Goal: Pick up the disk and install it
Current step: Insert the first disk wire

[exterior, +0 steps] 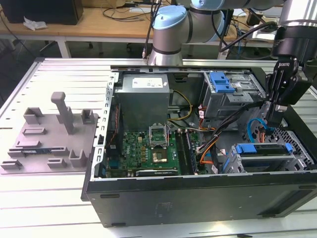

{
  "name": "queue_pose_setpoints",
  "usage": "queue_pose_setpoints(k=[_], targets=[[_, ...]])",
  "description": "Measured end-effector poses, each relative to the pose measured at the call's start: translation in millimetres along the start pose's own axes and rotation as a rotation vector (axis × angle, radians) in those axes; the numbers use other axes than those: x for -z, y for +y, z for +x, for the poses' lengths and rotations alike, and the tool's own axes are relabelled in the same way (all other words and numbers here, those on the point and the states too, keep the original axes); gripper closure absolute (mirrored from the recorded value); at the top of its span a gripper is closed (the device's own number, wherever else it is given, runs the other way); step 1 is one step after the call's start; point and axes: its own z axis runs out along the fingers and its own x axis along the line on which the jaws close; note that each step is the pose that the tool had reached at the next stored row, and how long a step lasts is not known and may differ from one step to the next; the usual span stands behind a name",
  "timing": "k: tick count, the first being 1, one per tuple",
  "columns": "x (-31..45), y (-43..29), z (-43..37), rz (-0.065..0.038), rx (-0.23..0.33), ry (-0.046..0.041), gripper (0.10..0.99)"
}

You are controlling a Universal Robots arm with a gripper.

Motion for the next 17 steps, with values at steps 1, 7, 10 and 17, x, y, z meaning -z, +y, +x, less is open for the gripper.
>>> queue_pose_setpoints(k=[1, 7, 10, 17], targets=[[0.0, 0.0, 0.0, 0.0, 0.0, 0.0001, 0.89], [-0.4, 0.0, -0.4, 0.0, 0.0, -0.0038, 0.89], [-0.4, 0.0, -0.3, 0.0, 0.0, -0.0093, 0.89], [-0.5, 0.1, -0.4, 0.008, -0.004, -0.0483, 0.89]])
